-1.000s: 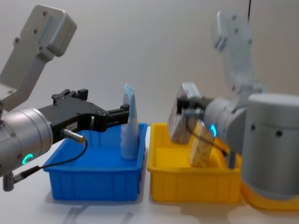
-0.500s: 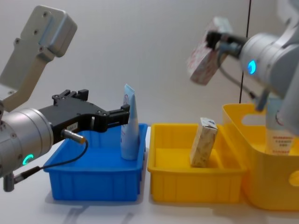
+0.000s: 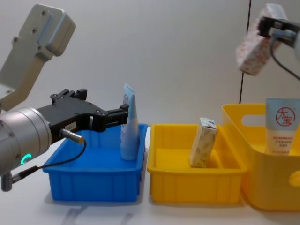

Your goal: Bimanual collaborative sorting of washing and personal care products

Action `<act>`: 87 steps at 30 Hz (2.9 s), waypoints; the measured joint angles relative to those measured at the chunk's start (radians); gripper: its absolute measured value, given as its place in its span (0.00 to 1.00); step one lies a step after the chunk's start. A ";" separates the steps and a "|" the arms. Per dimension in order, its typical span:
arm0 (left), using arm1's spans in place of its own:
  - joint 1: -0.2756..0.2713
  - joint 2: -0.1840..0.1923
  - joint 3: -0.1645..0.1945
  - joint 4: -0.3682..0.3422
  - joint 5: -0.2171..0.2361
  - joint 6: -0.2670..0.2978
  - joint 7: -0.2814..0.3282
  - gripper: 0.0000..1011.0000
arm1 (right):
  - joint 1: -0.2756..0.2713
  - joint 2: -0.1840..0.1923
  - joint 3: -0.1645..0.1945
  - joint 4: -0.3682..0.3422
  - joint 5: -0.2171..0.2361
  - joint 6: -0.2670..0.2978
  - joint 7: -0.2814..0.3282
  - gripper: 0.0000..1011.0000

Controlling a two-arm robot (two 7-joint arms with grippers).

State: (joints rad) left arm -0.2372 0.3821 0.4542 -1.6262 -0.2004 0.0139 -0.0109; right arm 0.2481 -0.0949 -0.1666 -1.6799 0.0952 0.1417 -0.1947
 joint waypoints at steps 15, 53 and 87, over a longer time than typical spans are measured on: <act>0.000 0.000 0.000 0.000 0.000 0.000 0.000 0.99 | -0.067 0.063 0.032 -0.079 -0.075 0.076 -0.023 0.34; 0.000 0.000 0.000 0.000 0.000 0.000 0.000 0.99 | -0.116 0.146 0.034 -0.021 -0.173 0.223 0.037 0.34; 0.000 0.000 0.000 0.000 0.000 0.000 0.000 0.99 | -0.111 0.141 0.042 0.005 -0.182 0.228 0.040 0.99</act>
State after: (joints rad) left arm -0.2372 0.3821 0.4542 -1.6262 -0.2004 0.0139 -0.0109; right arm 0.1368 0.0457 -0.1246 -1.6746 -0.0869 0.3695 -0.1546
